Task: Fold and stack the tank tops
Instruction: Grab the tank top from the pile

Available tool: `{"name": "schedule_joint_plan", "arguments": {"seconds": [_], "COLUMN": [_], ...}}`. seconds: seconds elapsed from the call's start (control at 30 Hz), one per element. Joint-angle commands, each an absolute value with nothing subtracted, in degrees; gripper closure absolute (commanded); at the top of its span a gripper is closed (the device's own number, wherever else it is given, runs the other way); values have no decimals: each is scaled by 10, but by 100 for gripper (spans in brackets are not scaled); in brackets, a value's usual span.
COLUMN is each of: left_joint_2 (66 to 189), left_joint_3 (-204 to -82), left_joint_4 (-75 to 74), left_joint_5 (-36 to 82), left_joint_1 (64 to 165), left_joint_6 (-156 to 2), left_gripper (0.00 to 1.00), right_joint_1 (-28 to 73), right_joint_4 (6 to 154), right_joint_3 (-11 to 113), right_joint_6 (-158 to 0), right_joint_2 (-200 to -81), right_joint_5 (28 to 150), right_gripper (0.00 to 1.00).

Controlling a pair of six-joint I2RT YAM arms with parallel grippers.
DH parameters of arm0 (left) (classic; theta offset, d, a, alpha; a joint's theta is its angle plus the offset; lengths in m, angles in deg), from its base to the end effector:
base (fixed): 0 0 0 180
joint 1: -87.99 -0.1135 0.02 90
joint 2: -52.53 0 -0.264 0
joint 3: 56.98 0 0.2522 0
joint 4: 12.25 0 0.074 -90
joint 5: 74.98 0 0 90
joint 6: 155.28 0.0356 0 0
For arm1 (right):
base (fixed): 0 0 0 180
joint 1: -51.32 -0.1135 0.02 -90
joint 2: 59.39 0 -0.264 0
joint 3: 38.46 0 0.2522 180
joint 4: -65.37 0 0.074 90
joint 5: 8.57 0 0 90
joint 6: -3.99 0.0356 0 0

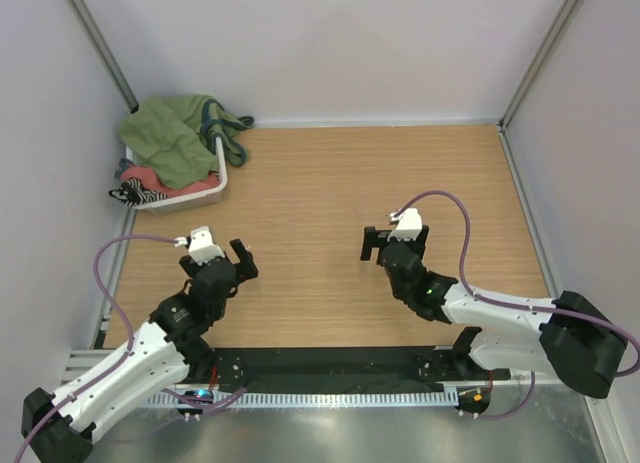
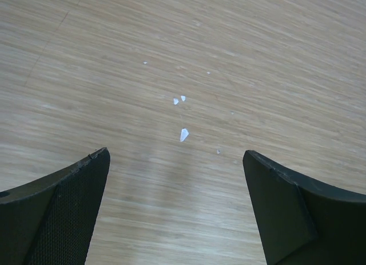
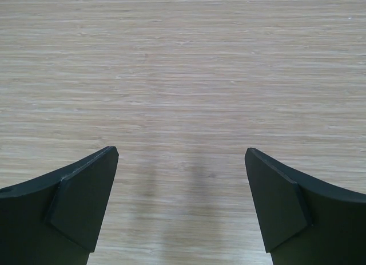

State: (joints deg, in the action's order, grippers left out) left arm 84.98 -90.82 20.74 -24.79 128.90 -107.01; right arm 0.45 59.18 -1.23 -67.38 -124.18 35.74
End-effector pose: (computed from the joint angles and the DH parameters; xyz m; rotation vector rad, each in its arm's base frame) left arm 0.1175 -0.0716 0.2082 -0.4087 1.9476 -0.1893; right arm 0.1606 0.1571 0.1996 -0.0025 1.8288 0.0754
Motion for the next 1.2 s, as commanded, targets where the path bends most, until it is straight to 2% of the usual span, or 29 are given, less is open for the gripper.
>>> {"name": "schedule_joint_plan", "arguments": {"seconds": [0.0,0.03,0.13,0.33,0.43,0.53,0.63,0.93,1.17], "left_joint_2": [861,878,910,1004,1075,1141,1218,1390,1506], "left_joint_3": [-948,-992,-1102,-1283,-1361,-1419,-1459,-1529,-1627], "left_joint_4": [233,304,390,428,449,457,462,480,497], "left_joint_5": [-312,-369,-423,-419,-376,-244,-170,-160,-207], "left_joint_1": [1290,1288,1264,1174,1085,960,860,772,758], "left_joint_6": [-1088,-1144,-1195,-1187,-1160,-1129,-1119,-1120,-1057], "left_gripper": [0,0,0,0,0,1,5,16,18], "right_joint_1": [5,5,6,6,5,5,5,5,6], "right_joint_4": [579,571,551,558,563,561,559,562,560], "right_joint_3": [-2,-6,-26,-28,-28,-30,-28,-28,-30], "right_joint_6": [-659,-662,-676,-675,-671,-671,-672,-669,-668], "right_joint_2": [-1231,-1225,-1205,-1196,-1193,-1192,-1194,-1197,-1198], "right_joint_5": [339,341,358,354,355,358,360,360,364], "right_gripper": [0,0,0,0,0,0,0,0,0]}}
